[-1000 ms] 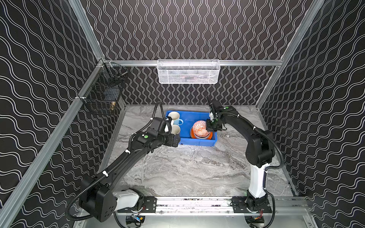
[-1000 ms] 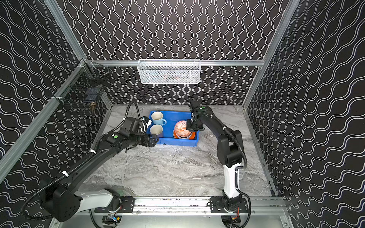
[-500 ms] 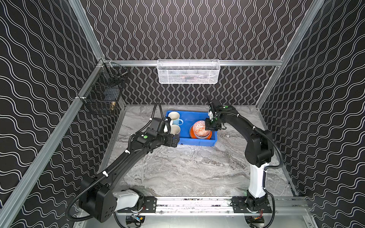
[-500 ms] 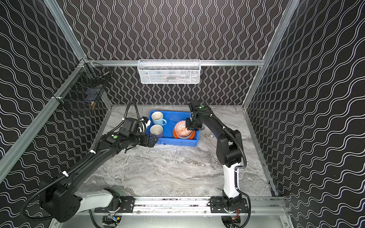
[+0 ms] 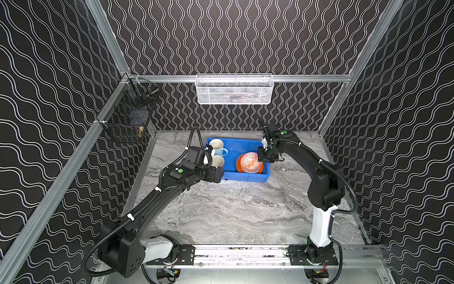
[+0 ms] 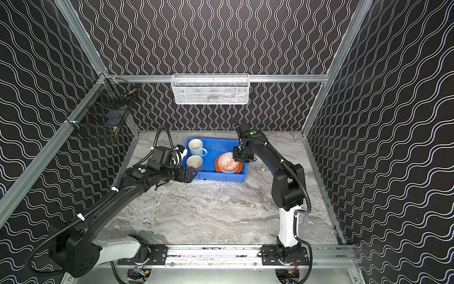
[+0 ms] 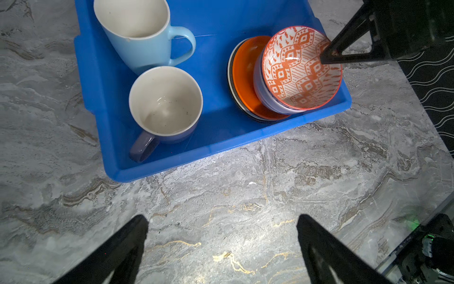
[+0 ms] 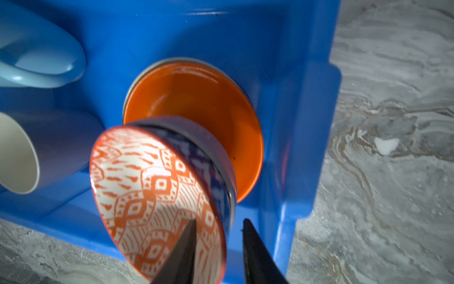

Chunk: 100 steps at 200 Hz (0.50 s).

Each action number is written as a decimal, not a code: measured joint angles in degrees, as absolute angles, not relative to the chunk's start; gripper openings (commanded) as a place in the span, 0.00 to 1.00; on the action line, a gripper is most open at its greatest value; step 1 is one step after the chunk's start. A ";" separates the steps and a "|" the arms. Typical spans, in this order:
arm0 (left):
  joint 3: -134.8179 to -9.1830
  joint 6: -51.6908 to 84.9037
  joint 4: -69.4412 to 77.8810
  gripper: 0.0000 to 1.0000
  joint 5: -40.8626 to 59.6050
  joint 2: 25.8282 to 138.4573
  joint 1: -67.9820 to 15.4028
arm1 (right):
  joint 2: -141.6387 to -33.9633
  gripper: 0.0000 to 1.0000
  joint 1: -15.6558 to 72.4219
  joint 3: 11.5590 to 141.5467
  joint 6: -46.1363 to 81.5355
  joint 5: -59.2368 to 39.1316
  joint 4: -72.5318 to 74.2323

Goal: Place the mixed dishes into the plastic bin
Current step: 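Lower the patterned bowl into the lavender bowl and open the right gripper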

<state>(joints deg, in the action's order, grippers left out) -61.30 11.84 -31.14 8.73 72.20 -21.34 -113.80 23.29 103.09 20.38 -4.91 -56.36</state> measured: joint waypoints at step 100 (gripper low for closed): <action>-61.10 11.81 -31.33 0.99 8.73 71.83 -21.21 | -113.38 0.14 23.24 99.68 21.43 -4.36 -54.89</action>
